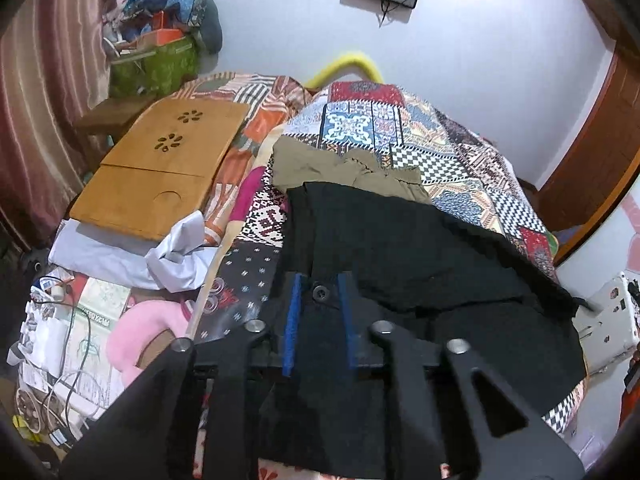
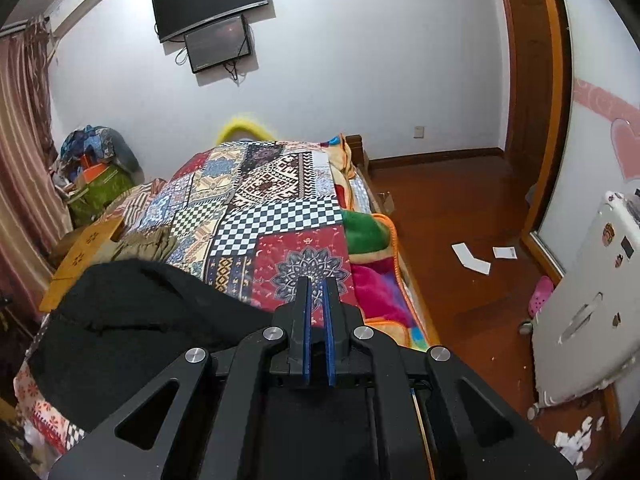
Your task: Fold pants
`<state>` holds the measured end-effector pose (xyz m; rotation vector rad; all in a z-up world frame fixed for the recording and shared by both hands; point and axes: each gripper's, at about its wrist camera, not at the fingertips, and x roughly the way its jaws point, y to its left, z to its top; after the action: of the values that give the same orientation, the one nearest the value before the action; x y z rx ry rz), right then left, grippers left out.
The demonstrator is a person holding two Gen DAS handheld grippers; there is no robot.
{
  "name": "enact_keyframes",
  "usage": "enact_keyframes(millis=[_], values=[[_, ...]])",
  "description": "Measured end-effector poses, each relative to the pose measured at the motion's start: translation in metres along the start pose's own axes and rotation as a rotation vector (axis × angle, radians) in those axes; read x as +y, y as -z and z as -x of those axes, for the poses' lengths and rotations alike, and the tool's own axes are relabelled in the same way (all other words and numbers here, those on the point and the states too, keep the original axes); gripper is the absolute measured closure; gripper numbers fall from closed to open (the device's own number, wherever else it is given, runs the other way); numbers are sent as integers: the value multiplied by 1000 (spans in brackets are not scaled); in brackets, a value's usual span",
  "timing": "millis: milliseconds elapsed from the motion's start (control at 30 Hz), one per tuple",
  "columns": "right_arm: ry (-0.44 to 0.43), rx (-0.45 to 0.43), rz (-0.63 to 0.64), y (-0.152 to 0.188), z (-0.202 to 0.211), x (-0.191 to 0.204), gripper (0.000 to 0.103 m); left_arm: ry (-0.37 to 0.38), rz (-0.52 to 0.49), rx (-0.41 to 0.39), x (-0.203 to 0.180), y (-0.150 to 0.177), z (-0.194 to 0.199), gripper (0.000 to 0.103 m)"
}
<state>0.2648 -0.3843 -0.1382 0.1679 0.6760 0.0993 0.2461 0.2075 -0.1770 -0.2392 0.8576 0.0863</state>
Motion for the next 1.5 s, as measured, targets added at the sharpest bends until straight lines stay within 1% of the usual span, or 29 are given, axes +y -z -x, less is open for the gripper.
enact_keyframes(millis=[33, 100, 233, 300, 400, 500, 633, 667, 700, 733, 867, 967, 1000, 1067, 1100, 1133, 1167, 1200, 1233, 1267, 1300, 1333, 1367, 1433, 1500], values=[[4, 1, -1, 3, 1, 0, 98, -7, -1, 8, -3, -5, -8, 66], [4, 16, -7, 1, -10, -3, 98, -15, -4, 16, -7, -14, -24, 60], [6, 67, 2, 8, -33, -4, 98, -30, -2, 65, -11, -37, -64, 49], [6, 100, 0, 13, -47, -5, 98, -36, 14, 94, -6, -49, -88, 47], [17, 154, -10, 25, -70, -5, 98, -40, 49, 136, 6, -64, -121, 46], [28, 212, -21, 40, -88, -7, 98, -39, 85, 195, 19, -77, -165, 46], [42, 276, -37, 54, -106, -8, 98, -37, 80, 242, 26, -88, -209, 46], [48, 288, -38, 55, -109, -8, 98, -28, 81, 253, 28, -90, -217, 45], [54, 299, -40, 56, -113, -10, 98, -18, 89, 267, 29, -91, -227, 41], [60, 309, -44, 58, -116, -11, 98, -13, 96, 276, 30, -92, -234, 38], [73, 323, -55, 54, -125, -14, 98, 44, 123, 302, 34, -98, -255, 37], [77, 329, -50, 54, -130, -12, 97, 84, 137, 314, 32, -99, -263, 29], [79, 332, -45, 53, -133, -10, 97, 85, 133, 324, 30, -99, -267, 25], [76, 339, -42, 54, -135, -6, 95, 72, 121, 343, 25, -98, -273, 24], [73, 345, -41, 54, -137, -5, 93, 67, 116, 350, 23, -97, -275, 24], [70, 349, -40, 55, -138, -4, 91, 57, 103, 349, 20, -96, -276, 27], [65, 355, -41, 57, -137, -2, 86, 54, 92, 342, 17, -96, -275, 31], [58, 360, -42, 58, -137, -1, 79, 68, 76, 336, 13, -95, -272, 44], [50, 365, -44, 60, -135, 0, 76, 73, 66, 335, 11, -95, -270, 51], [42, 371, -44, 63, -133, 1, 71, 64, 55, 326, 8, -94, -267, 54], [40, 377, -40, 65, -133, 3, 68, 55, 41, 319, 5, -94, -264, 61], [39, 386, -29, 68, -131, 5, 66, 47, 21, 315, 1, -93, -261, 67], [36, 400, -11, 73, -128, 9, 64, 40, 5, 308, -3, -93, -256, 70], [33, 420, 13, 78, -126, 16, 61, 37, -11, 287, -9, -93, -246, 80], [23, 439, 31, 86, -121, 23, 53, 31, -30, 256, -15, -94, -234, 84]])
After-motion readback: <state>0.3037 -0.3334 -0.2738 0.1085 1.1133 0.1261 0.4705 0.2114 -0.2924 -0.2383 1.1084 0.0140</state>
